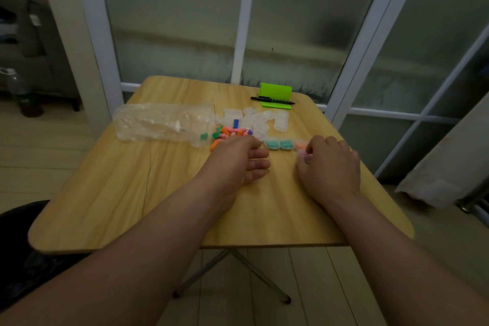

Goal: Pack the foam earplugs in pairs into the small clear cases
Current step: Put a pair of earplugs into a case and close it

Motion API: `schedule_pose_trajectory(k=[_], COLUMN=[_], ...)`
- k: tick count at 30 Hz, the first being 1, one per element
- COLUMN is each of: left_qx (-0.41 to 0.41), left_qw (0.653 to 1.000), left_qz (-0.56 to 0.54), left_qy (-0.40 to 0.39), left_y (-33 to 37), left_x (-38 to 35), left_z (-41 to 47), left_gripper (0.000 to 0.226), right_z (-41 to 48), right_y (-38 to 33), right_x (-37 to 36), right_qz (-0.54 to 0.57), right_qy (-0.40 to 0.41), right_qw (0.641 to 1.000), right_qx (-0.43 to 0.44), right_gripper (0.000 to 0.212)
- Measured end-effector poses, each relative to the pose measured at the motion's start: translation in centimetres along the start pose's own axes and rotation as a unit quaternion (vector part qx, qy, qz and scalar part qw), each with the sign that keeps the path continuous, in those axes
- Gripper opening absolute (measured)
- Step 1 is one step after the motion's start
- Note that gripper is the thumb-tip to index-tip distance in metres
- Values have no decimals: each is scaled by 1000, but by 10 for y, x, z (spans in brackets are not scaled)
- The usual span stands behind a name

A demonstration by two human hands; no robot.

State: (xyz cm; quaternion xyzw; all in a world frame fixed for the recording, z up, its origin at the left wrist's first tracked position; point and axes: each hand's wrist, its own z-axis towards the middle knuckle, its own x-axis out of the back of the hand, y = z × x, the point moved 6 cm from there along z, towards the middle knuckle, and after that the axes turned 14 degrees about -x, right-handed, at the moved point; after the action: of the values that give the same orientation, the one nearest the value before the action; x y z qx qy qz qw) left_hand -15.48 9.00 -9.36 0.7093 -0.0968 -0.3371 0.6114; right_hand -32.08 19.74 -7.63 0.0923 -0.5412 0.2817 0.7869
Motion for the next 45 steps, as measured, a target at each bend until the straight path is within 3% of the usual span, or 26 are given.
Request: schedule_pose_trajectory(k=[10,19,22,27,32,35,38,45], left_qx=[-43,-67,-72,-67,-66,-73,-71,-18], left_qw=[998,996,995,996,996,997,996,995], left_qz=[-23,-36,-32,-36,-33,12,59,41], left_qy=[36,53,55,54,42,23,0,-86], left_y=[25,37,39,43,46,47,45,44], left_x=[22,32,35,38,37,40,43,35], left_z=[16,26,27,25,18,13,9,-14], left_gripper=[37,37,37,35,31,22,19,34], right_z=[31,85,90,99,106,105,81,-27], right_y=[-20,-62,-69,-70,-74,-75,-78,-81], right_x=[1,-37,-46,-44,-48,-39,-9,58], right_qz=[98,-4,-48,-25,-16,37,148,346], right_qy=[-49,-130,-137,-121,-160,-148,-103,-115], right_qw=[994,991,988,992,986,987,980,916], right_qx=[1,44,54,38,41,54,82,164], right_gripper=[23,55,49,34,42,48,40,30])
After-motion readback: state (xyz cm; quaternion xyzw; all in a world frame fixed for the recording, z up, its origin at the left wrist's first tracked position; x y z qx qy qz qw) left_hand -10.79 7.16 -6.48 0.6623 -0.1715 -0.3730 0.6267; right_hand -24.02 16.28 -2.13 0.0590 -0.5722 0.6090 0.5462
